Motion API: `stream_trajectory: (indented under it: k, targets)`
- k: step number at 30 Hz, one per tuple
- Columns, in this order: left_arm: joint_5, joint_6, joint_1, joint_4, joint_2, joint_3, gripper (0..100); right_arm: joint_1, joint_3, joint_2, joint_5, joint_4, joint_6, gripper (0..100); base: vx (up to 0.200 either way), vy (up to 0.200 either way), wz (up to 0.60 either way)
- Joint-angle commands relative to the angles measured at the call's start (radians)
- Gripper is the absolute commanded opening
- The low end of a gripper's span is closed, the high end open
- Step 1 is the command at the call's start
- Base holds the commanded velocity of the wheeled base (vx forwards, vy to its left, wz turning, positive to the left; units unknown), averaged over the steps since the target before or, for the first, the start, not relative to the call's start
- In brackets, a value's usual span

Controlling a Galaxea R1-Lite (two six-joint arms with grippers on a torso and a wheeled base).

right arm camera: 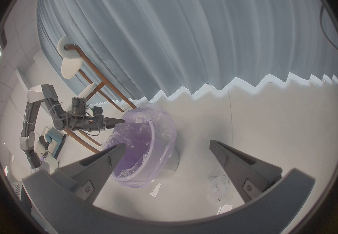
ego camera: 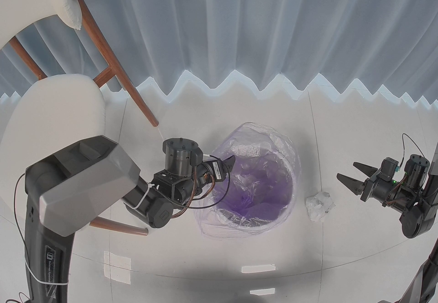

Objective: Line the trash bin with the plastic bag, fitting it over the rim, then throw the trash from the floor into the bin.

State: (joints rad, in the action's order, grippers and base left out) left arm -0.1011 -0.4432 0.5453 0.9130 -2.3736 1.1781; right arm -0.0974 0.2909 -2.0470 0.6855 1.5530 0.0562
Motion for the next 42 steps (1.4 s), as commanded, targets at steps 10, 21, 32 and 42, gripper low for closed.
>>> stream_trajectory:
  k: [10,21,32,42]
  targets:
    - [0.007,0.004,0.079,-0.008,0.427,-0.344,100,-0.074,0.165,-0.131,-0.164,-0.059,0.045,100,0.0,0.0,0.0]
    - [-0.009,0.026,-0.051,-0.016,0.858,-0.58,100,-0.102,0.082,0.036,-0.162,-0.206,0.045,100,0.0,0.0,0.0]
    - [-0.017,0.018,-0.203,0.095,0.993,-0.821,100,-0.004,-0.291,0.165,-0.162,-0.105,0.044,100,0.0,0.0,0.0]
    - [-0.02,-0.028,-0.248,0.109,1.105,-0.956,100,0.294,-0.098,0.016,-0.331,-0.149,0.235,100,0.0,0.0,0.0]
